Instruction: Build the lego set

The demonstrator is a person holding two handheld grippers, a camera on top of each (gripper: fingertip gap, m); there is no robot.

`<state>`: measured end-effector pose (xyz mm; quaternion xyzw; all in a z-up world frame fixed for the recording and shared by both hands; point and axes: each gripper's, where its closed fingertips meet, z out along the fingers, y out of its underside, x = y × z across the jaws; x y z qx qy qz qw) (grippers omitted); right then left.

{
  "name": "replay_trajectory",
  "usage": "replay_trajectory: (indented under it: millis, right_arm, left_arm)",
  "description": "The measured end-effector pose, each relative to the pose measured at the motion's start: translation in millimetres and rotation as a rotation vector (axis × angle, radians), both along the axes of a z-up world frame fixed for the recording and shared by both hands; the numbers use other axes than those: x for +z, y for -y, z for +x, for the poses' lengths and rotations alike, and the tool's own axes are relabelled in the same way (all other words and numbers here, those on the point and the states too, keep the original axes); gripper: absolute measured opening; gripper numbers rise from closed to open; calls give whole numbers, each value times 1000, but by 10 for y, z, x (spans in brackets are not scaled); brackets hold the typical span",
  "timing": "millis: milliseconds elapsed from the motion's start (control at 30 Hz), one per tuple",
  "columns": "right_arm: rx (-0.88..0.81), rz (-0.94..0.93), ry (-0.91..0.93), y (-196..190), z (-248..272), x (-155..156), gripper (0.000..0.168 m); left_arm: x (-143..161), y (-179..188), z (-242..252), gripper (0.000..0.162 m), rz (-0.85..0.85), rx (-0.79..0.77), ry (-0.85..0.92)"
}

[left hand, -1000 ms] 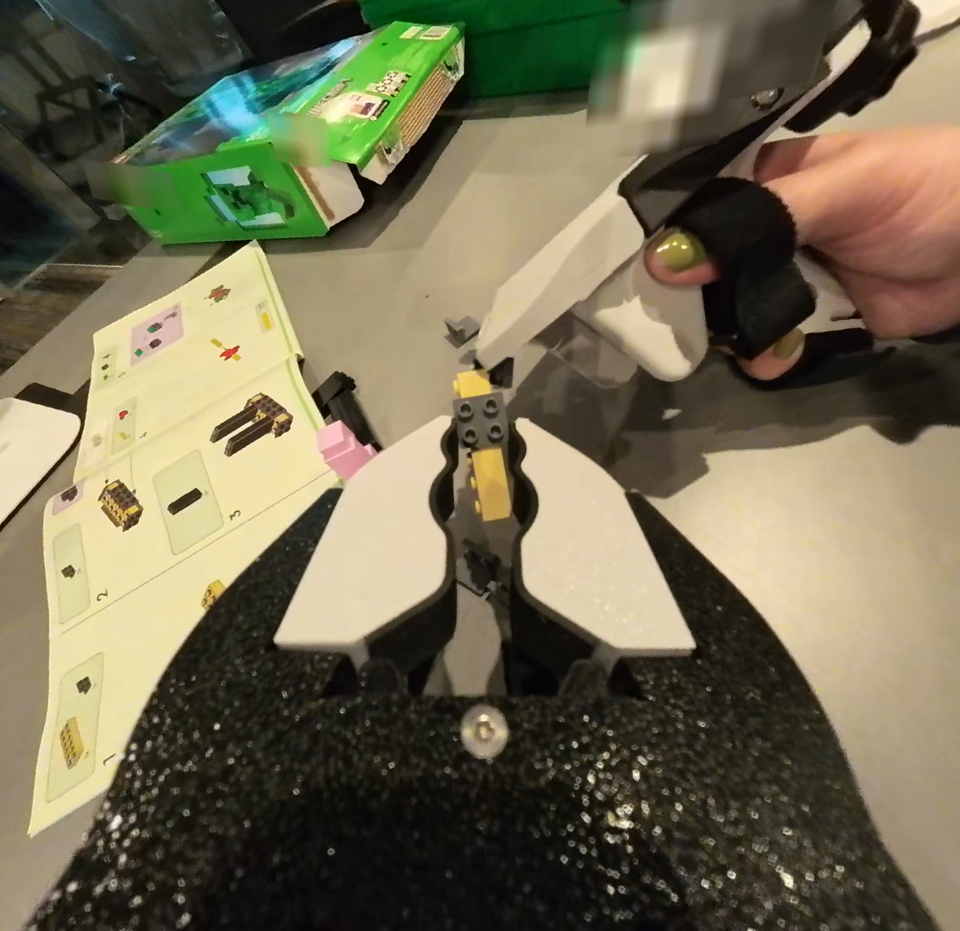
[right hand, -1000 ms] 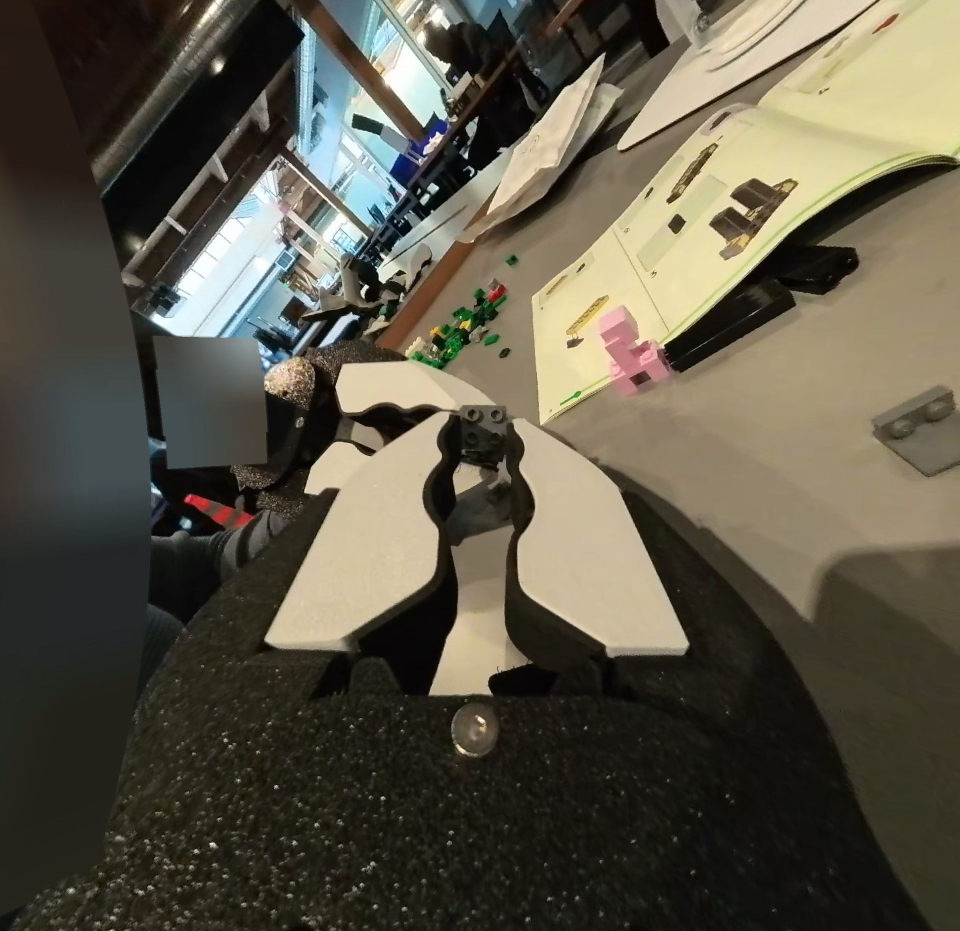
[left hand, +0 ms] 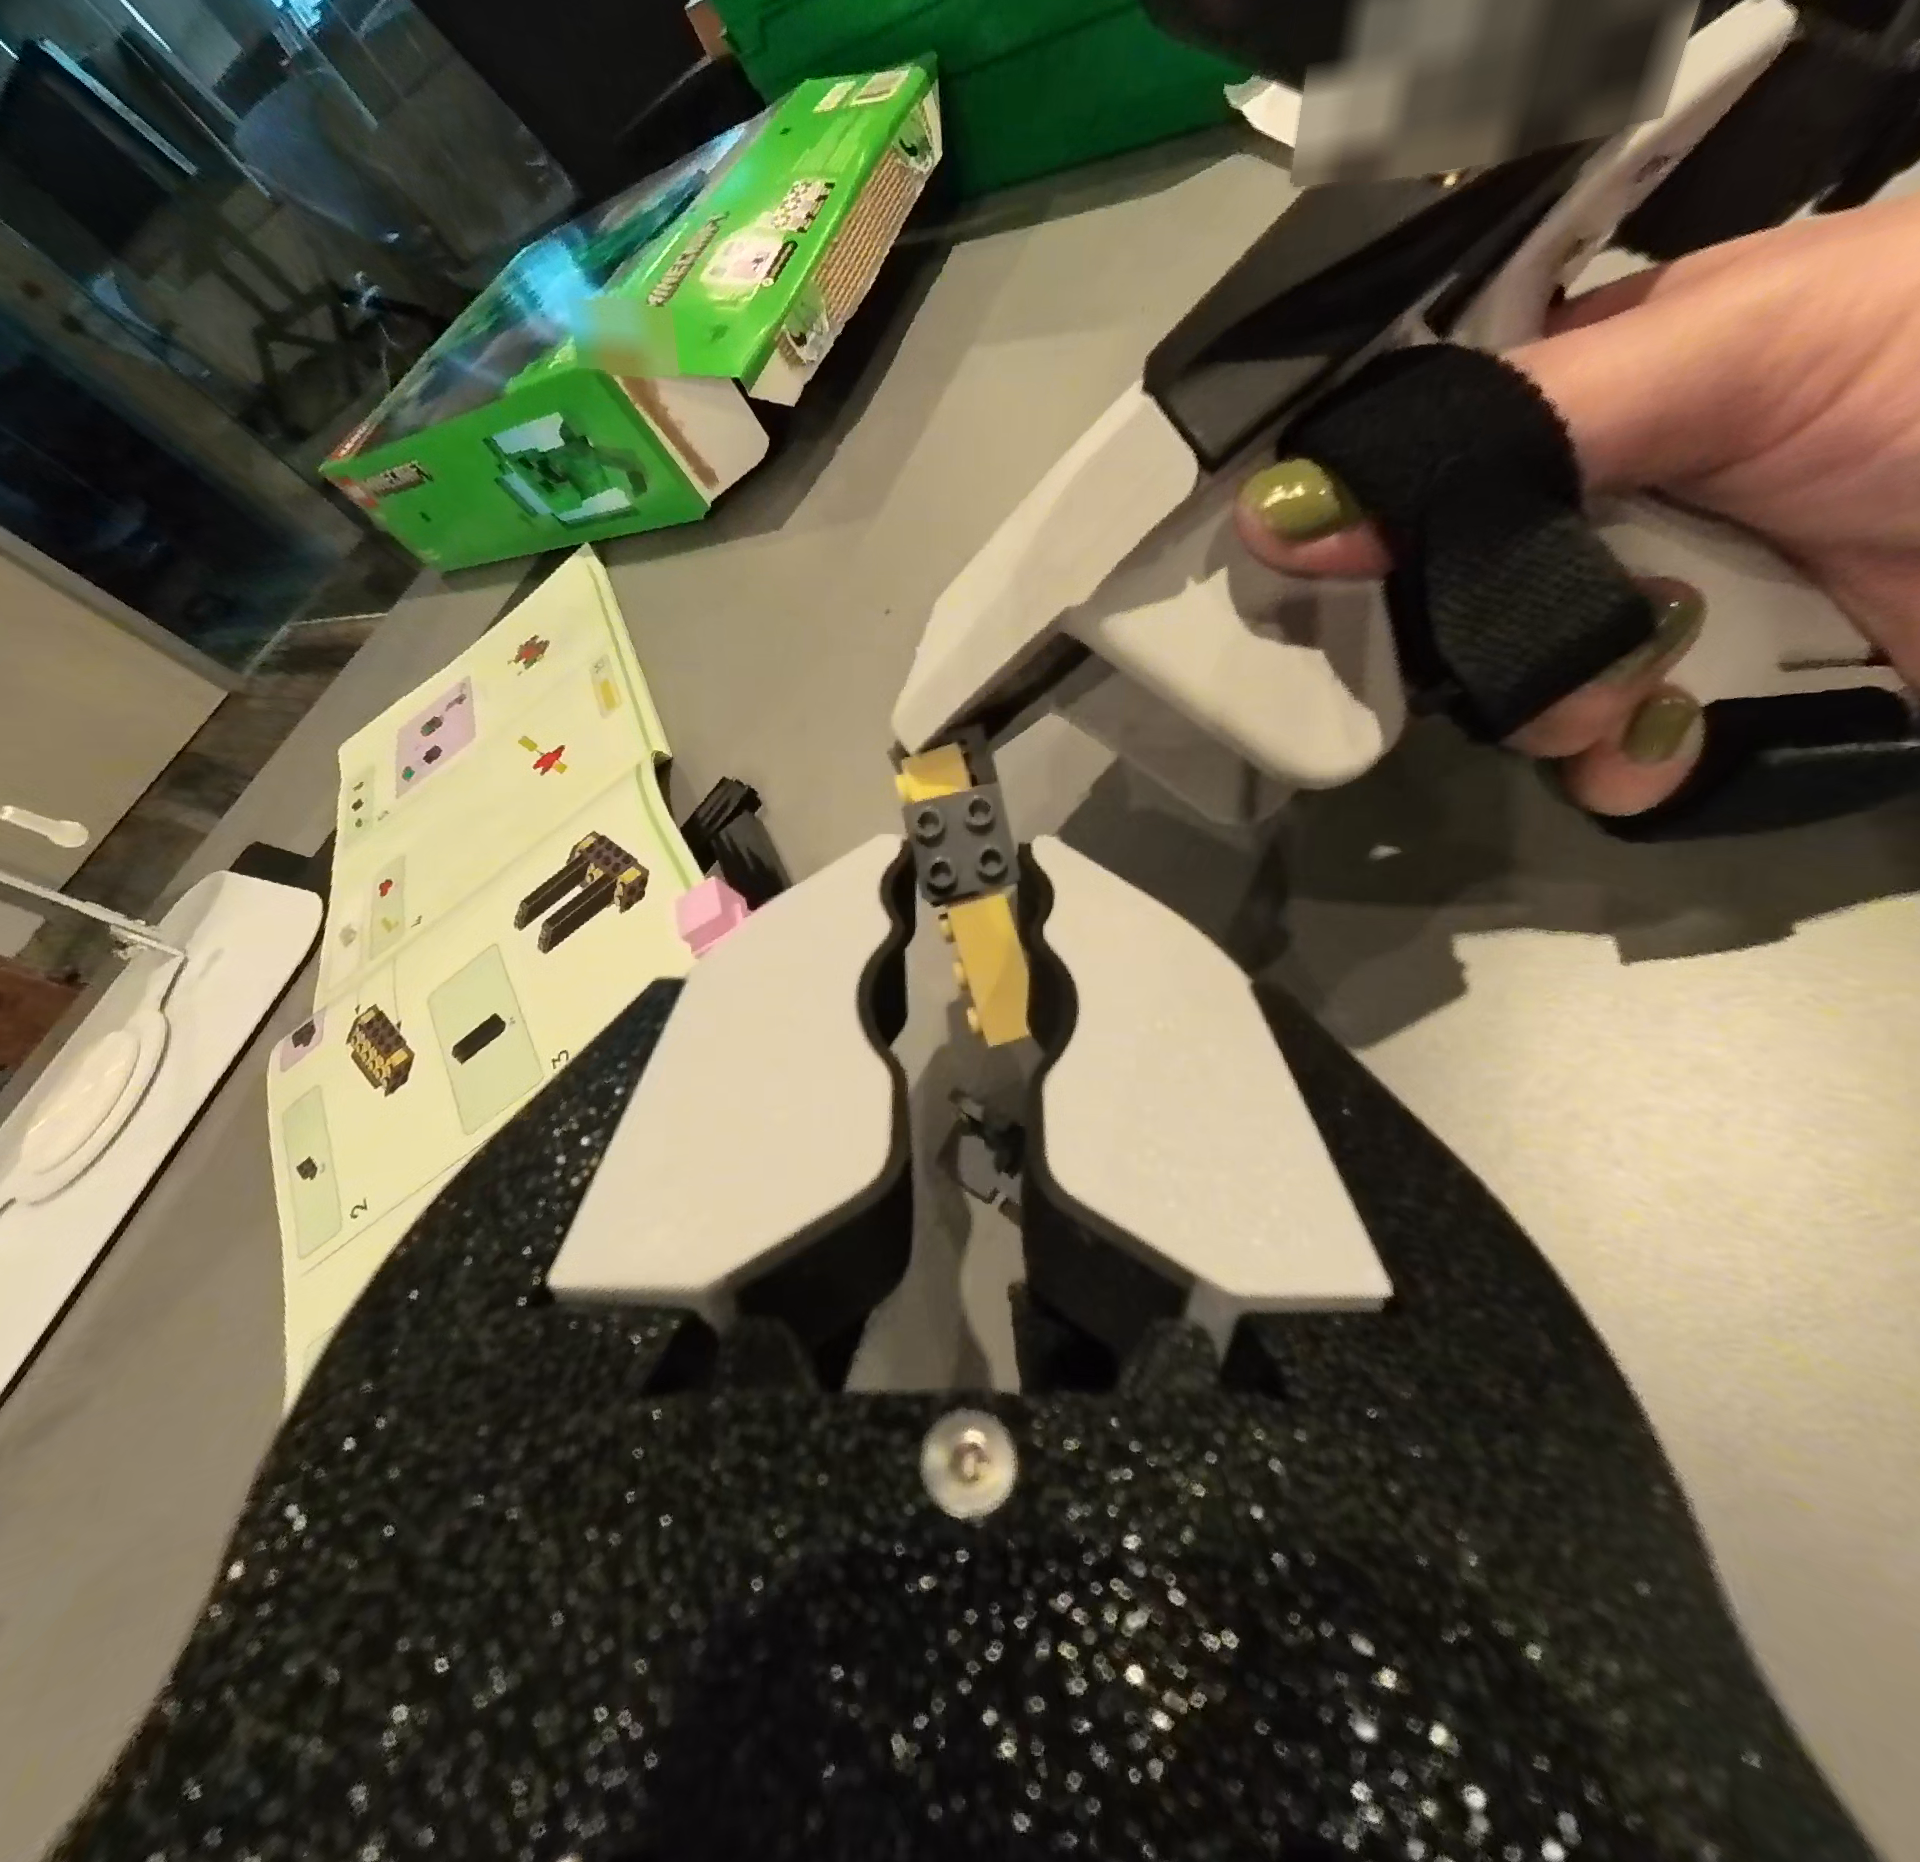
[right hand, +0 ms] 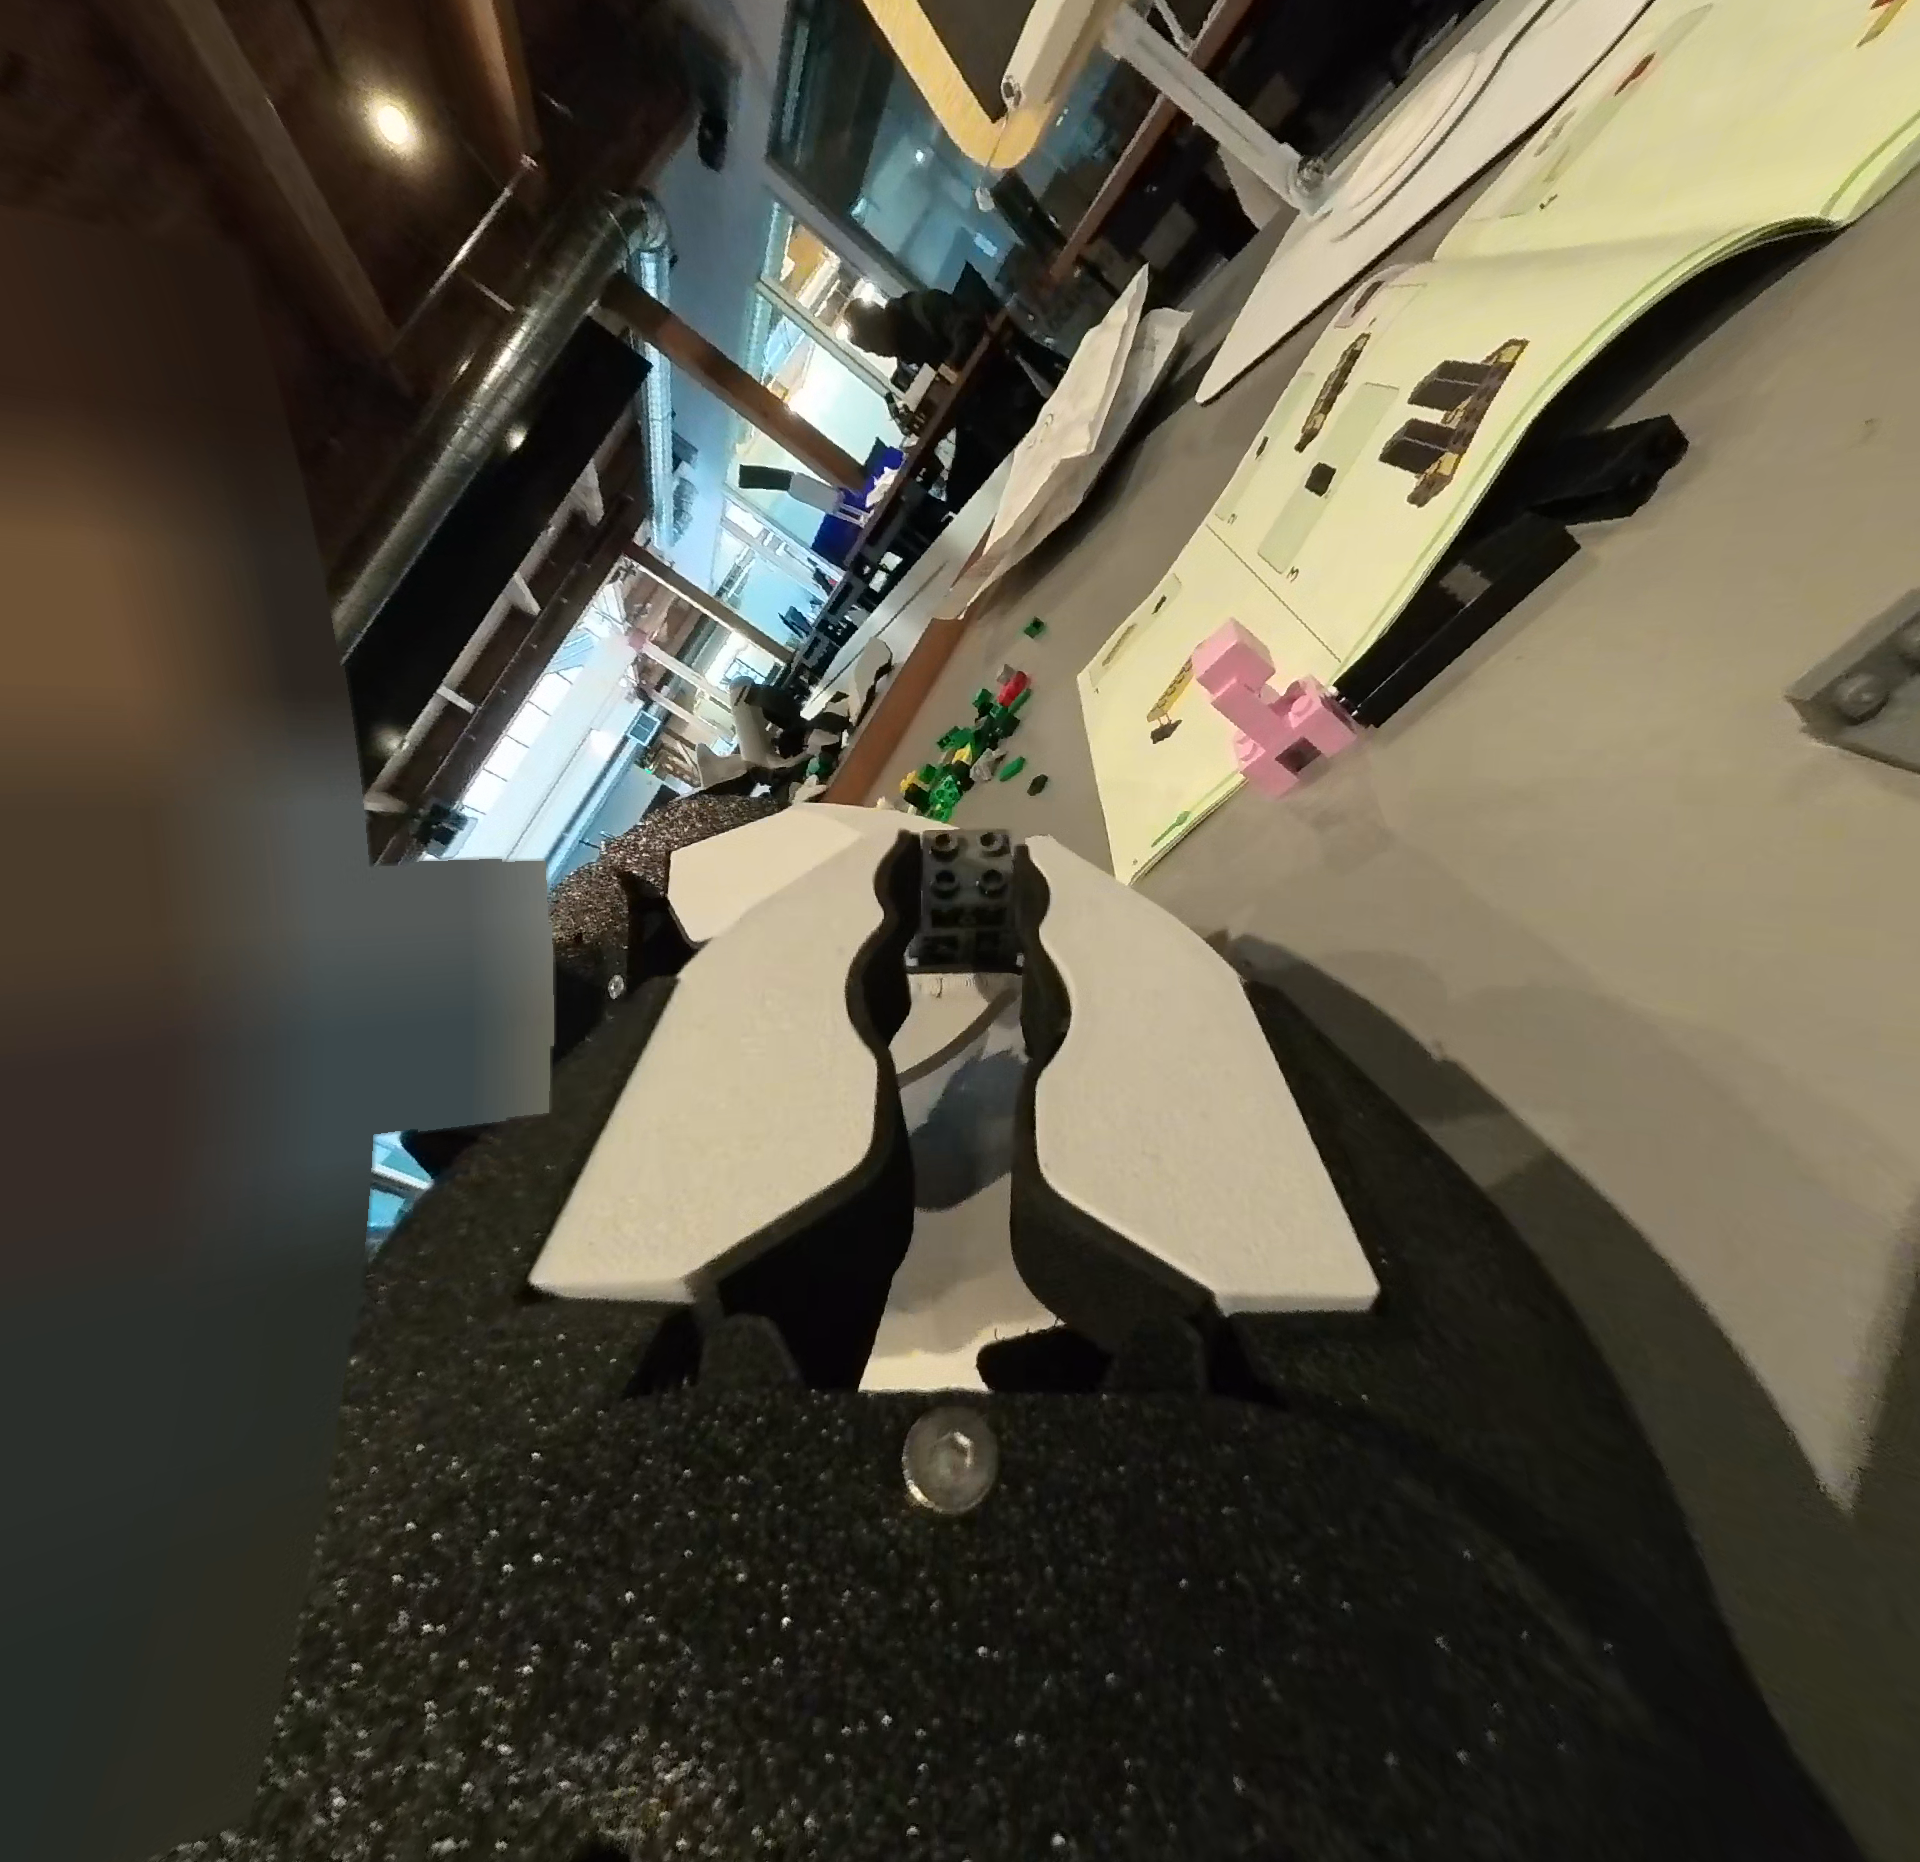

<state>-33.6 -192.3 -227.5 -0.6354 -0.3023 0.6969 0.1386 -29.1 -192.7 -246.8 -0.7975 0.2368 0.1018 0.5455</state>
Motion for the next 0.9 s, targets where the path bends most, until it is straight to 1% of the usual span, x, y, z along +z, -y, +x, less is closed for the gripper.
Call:
replay_trajectory:
  millis: [33,200,400,733,767,833,900]
  right_arm:
    - [1,0,-3,1,0,4,16]
    - [35,-23,-49,60,-11,54,18]
    - [26,9,-64,63,-10,78,17]
    - [7,16,-85,56,6,111,17]
    - [2,8,-84,45,9,109,17]
    - [-3,-12,-90,22,15,114,17]
    - [-12,-32,-94,-6,24,115,16]
  left_arm:
    - [2,0,5,18,2,-3,4]
    - [49,3,72,18,27,-27,54]
    - [71,5,79,18,37,-33,53]
    - [110,-10,88,19,108,-21,-45]
    - [109,-16,85,21,110,-15,-42]
    - [105,-26,73,33,108,-2,-28]
    - [96,-31,60,36,97,3,-9]
